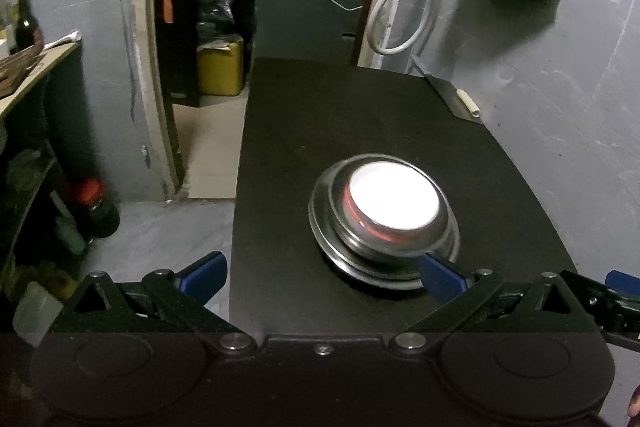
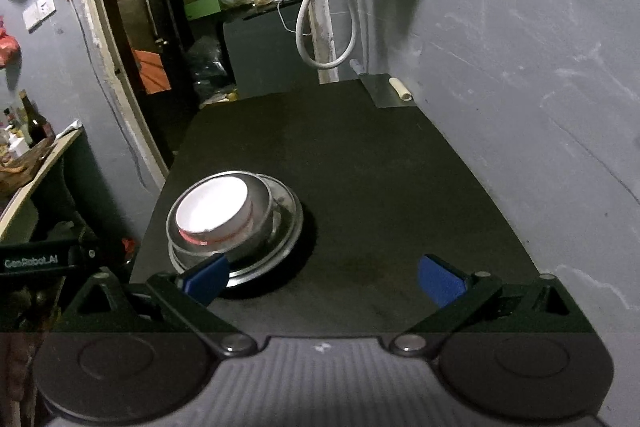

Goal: Organize plates and bowls

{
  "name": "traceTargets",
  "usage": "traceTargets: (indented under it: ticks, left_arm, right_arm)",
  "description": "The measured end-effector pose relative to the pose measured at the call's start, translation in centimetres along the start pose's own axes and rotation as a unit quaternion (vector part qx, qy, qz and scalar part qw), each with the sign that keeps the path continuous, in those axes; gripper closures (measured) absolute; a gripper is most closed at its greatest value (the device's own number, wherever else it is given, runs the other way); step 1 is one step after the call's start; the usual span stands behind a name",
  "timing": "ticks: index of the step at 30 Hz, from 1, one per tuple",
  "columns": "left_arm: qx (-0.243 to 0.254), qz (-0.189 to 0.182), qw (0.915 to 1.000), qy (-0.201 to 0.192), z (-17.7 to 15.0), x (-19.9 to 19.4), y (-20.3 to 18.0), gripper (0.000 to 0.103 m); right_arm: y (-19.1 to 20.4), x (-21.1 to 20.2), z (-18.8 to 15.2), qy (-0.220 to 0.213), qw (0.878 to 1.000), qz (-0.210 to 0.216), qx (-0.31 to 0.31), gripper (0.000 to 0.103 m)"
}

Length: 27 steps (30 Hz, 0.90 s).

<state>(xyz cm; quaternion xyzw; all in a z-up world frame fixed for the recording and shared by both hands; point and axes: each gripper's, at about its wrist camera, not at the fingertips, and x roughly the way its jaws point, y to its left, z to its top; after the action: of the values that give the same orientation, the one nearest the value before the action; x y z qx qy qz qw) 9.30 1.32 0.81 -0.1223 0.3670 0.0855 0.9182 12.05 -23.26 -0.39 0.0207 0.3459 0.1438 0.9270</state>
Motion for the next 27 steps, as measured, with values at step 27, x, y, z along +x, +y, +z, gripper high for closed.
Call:
traceTargets:
  ticks: [27]
  left_arm:
    - [0.062, 0.038, 0.9941, -0.08, -4.5, -8.3, 4.0, 0.001]
  right_arm:
    - [5.4, -6.5, -3.9, -0.056, 0.998, -0.005, -0.036, 0.0]
